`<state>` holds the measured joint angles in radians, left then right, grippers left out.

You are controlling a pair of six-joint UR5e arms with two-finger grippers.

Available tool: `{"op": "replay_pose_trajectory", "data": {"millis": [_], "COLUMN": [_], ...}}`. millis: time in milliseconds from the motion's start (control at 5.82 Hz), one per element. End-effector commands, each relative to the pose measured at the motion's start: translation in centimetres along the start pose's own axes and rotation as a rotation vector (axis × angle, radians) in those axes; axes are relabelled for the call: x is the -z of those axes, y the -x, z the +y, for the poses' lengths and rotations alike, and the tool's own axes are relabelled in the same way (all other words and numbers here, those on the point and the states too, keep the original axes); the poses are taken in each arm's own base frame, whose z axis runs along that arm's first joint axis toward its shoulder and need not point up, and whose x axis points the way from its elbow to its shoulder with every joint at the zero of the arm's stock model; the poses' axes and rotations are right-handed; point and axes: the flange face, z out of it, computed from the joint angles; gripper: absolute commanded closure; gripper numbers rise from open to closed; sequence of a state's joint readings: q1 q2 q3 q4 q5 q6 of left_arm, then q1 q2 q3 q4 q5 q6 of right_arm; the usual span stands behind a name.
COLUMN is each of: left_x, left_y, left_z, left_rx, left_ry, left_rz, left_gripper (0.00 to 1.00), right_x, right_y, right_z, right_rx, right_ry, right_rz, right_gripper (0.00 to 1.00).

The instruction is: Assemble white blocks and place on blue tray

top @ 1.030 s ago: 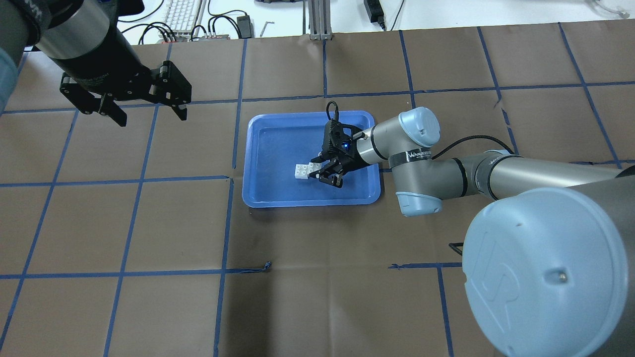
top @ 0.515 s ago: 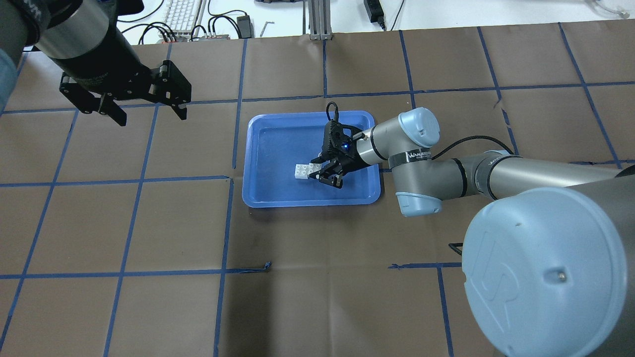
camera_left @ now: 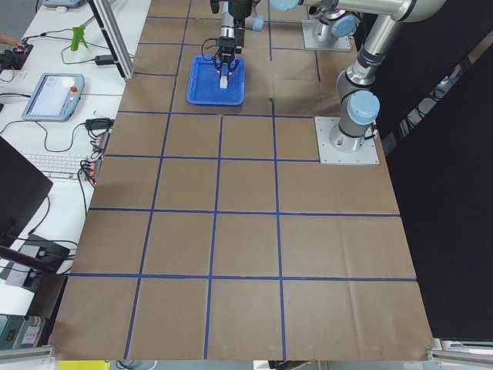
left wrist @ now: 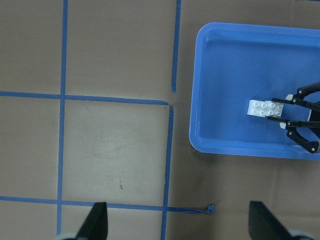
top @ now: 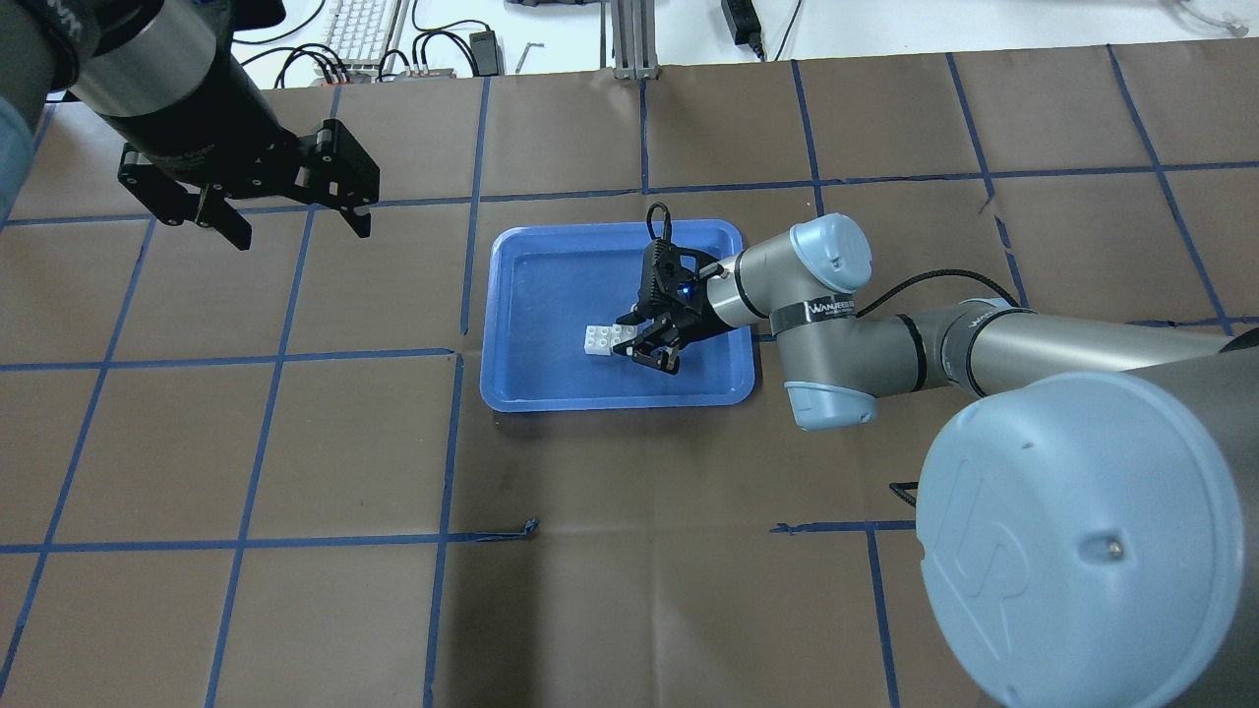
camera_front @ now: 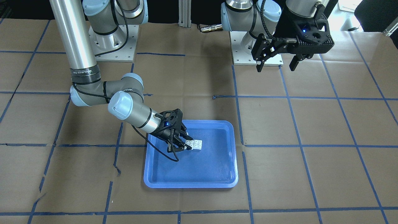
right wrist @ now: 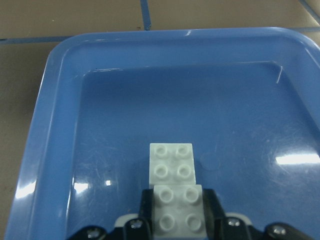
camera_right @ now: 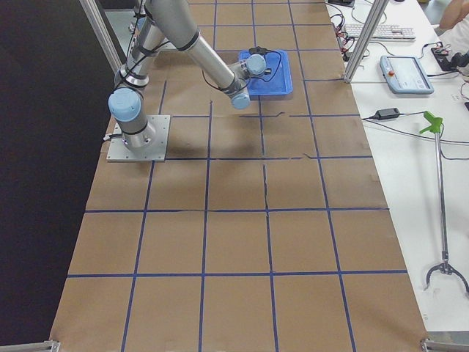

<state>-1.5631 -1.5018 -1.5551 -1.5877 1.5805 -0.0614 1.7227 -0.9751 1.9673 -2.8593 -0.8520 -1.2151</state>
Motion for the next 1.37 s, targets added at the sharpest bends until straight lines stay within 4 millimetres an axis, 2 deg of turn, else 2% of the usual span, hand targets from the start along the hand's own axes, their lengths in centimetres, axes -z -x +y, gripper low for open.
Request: {"op": "replay_pose_trajectory", "data": {"millis": [0, 515, 687, 859, 1202], "left_x": [0.1, 0.1, 0.1, 0.1, 0.1], "left_y": [0.0, 0.0, 0.0, 0.0, 0.0], "left_z": [0.0, 0.0, 0.0, 0.0, 0.0], "left_rx": [0.0, 0.0, 0.0, 0.0, 0.0], "left_ry": [-0.001, -0.001, -0.001, -0.001, -0.001], "left_rz": [-0.001, -0.001, -0.001, -0.001, 0.001], "left_gripper": [0.0, 0.0, 0.0, 0.01, 0.01], "right_x": [0.0, 0.0, -0.1, 0.0, 1.2], "right_y": [0.0, 0.0, 0.0, 0.0, -1.8], "right_z": [0.0, 0.0, 0.0, -0.1, -1.6], "right_rx": [-0.001, -0.003, -0.005, -0.035, -0.138], "right_ry": [-0.003, -0.007, -0.007, -0.009, 0.011], "right_rz": [-0.003, -0.004, -0.005, -0.004, 0.002], "right_gripper": [0.5, 0.38, 0.16, 0.01, 0.0]}}
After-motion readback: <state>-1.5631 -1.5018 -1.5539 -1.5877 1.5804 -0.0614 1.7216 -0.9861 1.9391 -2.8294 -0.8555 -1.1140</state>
